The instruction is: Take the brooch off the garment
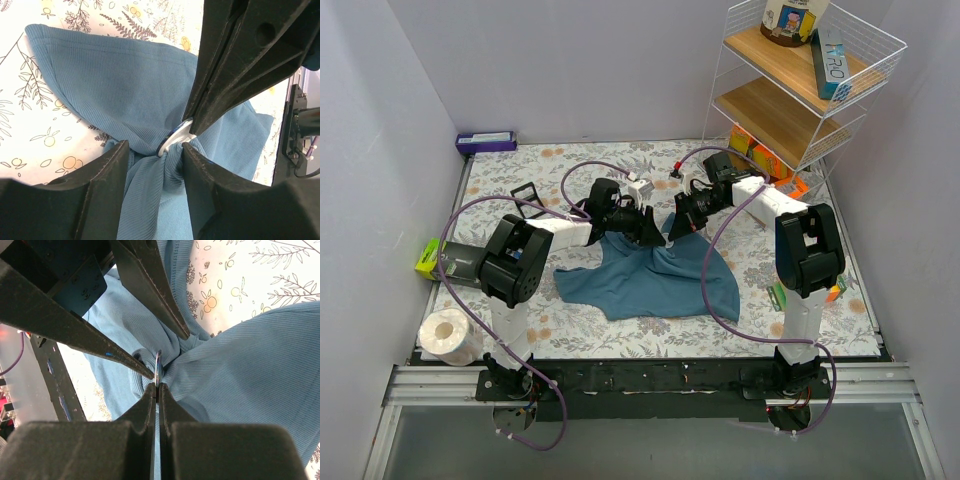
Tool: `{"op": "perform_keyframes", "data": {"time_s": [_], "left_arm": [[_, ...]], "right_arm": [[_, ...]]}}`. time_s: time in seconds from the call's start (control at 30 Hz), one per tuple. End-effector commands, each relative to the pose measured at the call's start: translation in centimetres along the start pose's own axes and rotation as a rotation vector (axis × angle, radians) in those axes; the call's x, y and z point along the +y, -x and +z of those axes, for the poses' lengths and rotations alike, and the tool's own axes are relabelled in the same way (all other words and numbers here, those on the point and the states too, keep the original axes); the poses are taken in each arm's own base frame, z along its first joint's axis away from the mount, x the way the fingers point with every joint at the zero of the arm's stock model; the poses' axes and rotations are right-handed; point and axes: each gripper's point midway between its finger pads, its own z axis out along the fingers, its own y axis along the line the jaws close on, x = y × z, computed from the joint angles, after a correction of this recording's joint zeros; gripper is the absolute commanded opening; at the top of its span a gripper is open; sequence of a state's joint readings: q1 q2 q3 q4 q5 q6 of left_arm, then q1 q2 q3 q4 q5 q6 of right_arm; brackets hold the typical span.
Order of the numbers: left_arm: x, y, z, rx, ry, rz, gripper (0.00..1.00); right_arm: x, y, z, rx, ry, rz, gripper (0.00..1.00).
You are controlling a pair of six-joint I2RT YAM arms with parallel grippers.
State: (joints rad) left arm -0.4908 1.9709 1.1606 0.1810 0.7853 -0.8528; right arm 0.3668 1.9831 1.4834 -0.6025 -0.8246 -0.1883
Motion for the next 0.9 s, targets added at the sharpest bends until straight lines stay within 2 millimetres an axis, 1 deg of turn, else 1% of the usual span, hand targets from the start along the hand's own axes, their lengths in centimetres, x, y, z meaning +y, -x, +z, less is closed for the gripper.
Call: {"op": "perform_keyframes", "data": {"time_s": [0.0,0.07,0.1,0.17,0.2,0.23,0.33,0.37,0.43,0.47,0.5,0.53,0.63,0.67,0.73,0.77,0.8,0.87], "left_arm": [[0.0,2.7,-0.2,-0.055,0.018,0.053,0.41],[0.1,2.7,0.0,-0.055,0.024,0.05,0.39],[-0.1,2.7,0.3,-0.058,0.022,0.047,0.37],[0.2,2.9,0.6,-0.07,0.05,0.042,0.33],[-0.1,3.0,1.1,-0.072,0.056,0.043,0.32],[0.4,3.0,1.4,-0.076,0.083,0.04,0.31],[0.4,3.6,2.0,-0.091,0.1,0.026,0.29],[0.6,3.5,2.2,-0.09,0.105,0.017,0.29],[0.6,4.3,2.3,-0.105,0.109,0.011,0.28],[1.0,4.5,2.4,-0.11,0.128,0.01,0.27],[1.3,4.5,2.4,-0.11,0.139,0.006,0.27],[1.5,5.2,2.3,-0.121,0.153,0.023,0.26],[2.8,6.0,1.9,-0.129,0.202,0.041,0.25],[3.0,6.7,1.6,-0.137,0.207,0.064,0.24],[3.8,7.2,0.9,-0.143,0.222,0.064,0.24],[3.8,7.6,0.6,-0.148,0.204,0.06,0.24],[2.9,7.8,0.1,-0.151,0.109,0.063,0.28],[1.4,7.5,-0.3,-0.137,-0.028,0.056,0.29]], "right_arm": [[2.5,1.1,-0.7,-0.026,0.082,-0.038,0.01],[2.9,1.4,-0.7,-0.031,0.105,-0.04,0.01],[3.2,1.3,-0.7,-0.031,0.126,-0.04,0.01],[3.3,1.3,-0.6,-0.028,0.137,-0.028,0.01],[3.5,1.3,-0.6,-0.03,0.152,-0.025,0.01],[3.5,1.3,-0.6,-0.029,0.157,-0.017,0.01],[3.7,1.0,-0.4,-0.023,0.171,-0.005,0.01],[3.6,0.9,-0.4,-0.023,0.171,-0.001,0.01],[3.5,0.8,-0.3,-0.019,0.171,0.005,0.01],[3.6,0.7,-0.3,-0.016,0.172,0.008,0.01],[3.6,0.7,-0.2,-0.016,0.175,0.003,0.01],[3.5,0.8,-0.2,-0.017,0.174,0.004,0.01],[3.5,0.8,-0.2,-0.014,0.166,0.001,0.01],[3.4,0.8,-0.2,-0.014,0.161,0.0,0.01],[3.2,0.8,-0.3,-0.014,0.151,-0.002,0.01],[3.2,0.8,-0.3,-0.012,0.149,-0.002,0.01],[3.1,0.8,-0.3,-0.012,0.14,-0.004,0.01],[2.8,0.7,-0.3,-0.011,0.124,-0.003,0.01]]}}
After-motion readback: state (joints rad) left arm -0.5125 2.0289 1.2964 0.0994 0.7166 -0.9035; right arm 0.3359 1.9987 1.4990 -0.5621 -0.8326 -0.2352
